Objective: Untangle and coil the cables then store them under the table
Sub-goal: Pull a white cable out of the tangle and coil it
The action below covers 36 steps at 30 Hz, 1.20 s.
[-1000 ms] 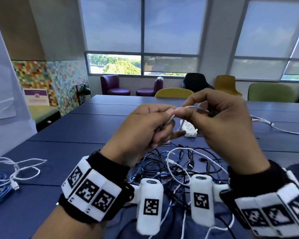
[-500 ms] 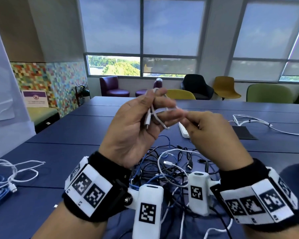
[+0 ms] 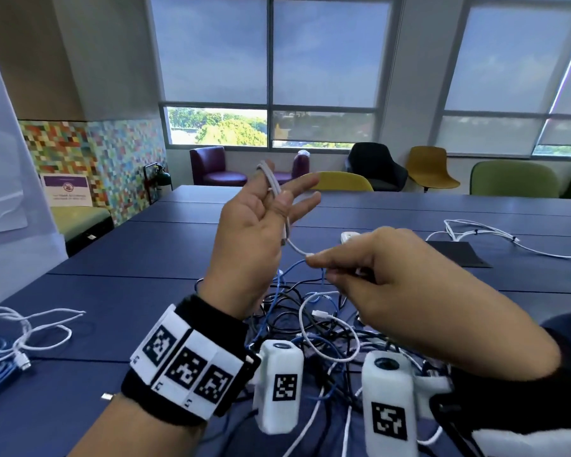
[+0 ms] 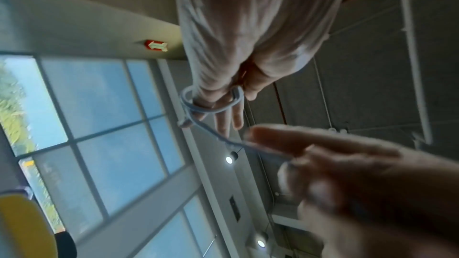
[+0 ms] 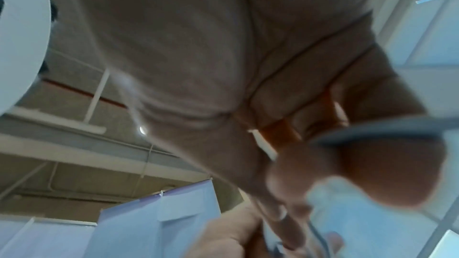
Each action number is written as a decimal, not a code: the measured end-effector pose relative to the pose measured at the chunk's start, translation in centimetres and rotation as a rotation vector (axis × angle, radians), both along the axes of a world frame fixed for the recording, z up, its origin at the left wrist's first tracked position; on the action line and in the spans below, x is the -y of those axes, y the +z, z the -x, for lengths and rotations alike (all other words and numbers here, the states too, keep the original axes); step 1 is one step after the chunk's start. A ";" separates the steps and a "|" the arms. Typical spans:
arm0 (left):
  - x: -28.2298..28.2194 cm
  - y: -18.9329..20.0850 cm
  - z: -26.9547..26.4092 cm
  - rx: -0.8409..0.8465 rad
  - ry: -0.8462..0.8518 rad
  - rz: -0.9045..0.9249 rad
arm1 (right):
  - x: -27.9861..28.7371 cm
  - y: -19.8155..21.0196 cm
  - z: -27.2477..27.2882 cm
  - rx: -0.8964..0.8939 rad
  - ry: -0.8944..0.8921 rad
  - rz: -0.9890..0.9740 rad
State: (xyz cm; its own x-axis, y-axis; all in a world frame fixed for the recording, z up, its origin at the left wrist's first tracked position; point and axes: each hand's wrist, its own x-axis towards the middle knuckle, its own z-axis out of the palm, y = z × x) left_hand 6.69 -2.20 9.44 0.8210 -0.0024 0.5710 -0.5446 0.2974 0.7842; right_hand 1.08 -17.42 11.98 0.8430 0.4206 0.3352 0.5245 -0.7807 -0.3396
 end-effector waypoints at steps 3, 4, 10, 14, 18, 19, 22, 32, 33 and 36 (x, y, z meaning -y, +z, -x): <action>0.0 -0.2 -0.1 -0.009 0.015 -0.196 | 0.4 0.4 0.3 0.034 0.133 -0.338; -0.1 -0.3 -0.2 -0.022 0.003 -0.243 | 0.7 0.3 0.2 0.050 0.164 -0.422; -1.0 0.1 0.9 -0.074 -0.152 -0.421 | 1.4 -0.1 -1.8 0.312 0.135 -0.628; -1.2 0.2 1.2 -0.108 -0.229 -0.409 | 1.6 -0.3 -2.8 0.367 0.101 -0.780; -1.3 0.1 1.3 -0.157 -0.370 -0.339 | 1.5 -1.3 -4.6 0.325 0.056 -0.841; -1.4 0.1 1.3 -0.164 -0.391 -0.308 | 1.5 -1.7 -5.1 0.303 0.040 -0.829; -1.4 0.2 1.2 -0.172 -0.499 -0.164 | 1.1 -2.5 -5.8 0.238 0.012 -0.758; -0.9 1.3 1.1 -0.183 -0.507 0.431 | -0.5 -3.4 -5.4 -0.100 0.022 -0.352; -0.8 1.3 1.1 -0.167 -0.469 0.446 | -0.6 -3.4 -5.3 -0.103 0.020 -0.296; -0.8 1.1 0.8 -0.122 -0.368 0.399 | -0.9 -3.4 -4.6 -0.170 0.034 -0.176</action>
